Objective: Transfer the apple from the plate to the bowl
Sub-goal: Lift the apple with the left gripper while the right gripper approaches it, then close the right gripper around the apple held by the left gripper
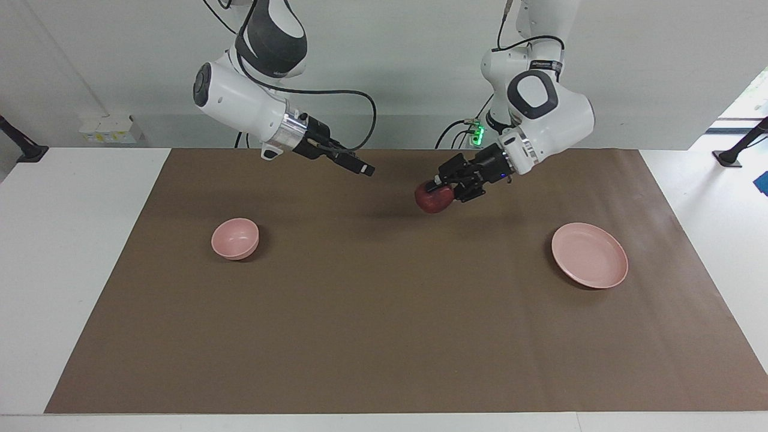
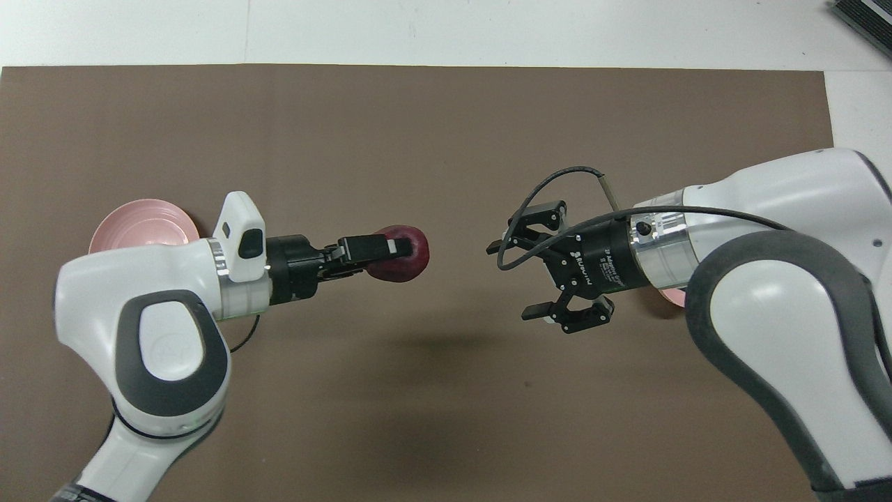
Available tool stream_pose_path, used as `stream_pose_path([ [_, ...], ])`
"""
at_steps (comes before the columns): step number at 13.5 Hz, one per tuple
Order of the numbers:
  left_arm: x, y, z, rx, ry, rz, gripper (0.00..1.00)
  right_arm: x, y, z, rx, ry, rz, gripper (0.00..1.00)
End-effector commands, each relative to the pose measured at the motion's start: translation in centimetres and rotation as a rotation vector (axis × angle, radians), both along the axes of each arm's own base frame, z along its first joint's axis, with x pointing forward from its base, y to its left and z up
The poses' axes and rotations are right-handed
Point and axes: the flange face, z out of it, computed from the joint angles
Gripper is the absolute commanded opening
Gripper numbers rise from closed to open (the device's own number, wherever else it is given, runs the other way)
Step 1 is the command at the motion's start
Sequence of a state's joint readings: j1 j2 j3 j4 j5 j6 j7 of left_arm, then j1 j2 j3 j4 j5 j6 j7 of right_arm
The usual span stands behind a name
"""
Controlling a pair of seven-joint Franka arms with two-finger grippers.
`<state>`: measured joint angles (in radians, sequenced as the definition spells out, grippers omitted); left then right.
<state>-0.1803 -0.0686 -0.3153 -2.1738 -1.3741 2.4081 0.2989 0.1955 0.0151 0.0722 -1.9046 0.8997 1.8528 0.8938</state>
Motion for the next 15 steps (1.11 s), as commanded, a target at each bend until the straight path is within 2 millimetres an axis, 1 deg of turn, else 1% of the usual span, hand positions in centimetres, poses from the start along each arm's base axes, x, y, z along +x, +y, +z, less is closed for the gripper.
stream_pose_path([
  [1, -3.0, -3.2, 0.6, -0.003, -0.024, 0.052, 0.0, 0.1, 1.3, -0.9, 0.027, 0.067, -0.109, 1.0],
  [3, -4.4, -5.1, 0.6, -0.011, -0.028, 0.073, 0.0, 0.1, 1.3, -0.8, 0.016, 0.121, -0.176, 1.0],
  [5, -5.3, -6.0, 0.9, -0.005, -0.041, 0.071, 0.0, -0.2, 1.1, -1.6, 0.006, 0.155, -0.194, 1.0],
  [9, -5.7, -6.2, 2.3, -0.024, -0.061, 0.082, 0.0, -0.5, 0.5, -3.3, -0.013, 0.159, -0.234, 1.0],
  [11, -5.8, -6.3, 2.7, -0.033, -0.064, 0.084, 0.0, -0.6, 0.7, -3.4, -0.014, 0.178, -0.244, 1.0],
  [13, -6.7, -7.4, 2.9, -0.028, -0.077, 0.097, 0.0, -0.9, 1.6, -3.3, -0.019, 0.209, -0.256, 1.0],
  [15, -7.0, -7.9, 3.2, -0.017, -0.097, 0.112, 0.0, -1.0, 1.9, -3.1, -0.001, 0.235, -0.27, 1.0],
])
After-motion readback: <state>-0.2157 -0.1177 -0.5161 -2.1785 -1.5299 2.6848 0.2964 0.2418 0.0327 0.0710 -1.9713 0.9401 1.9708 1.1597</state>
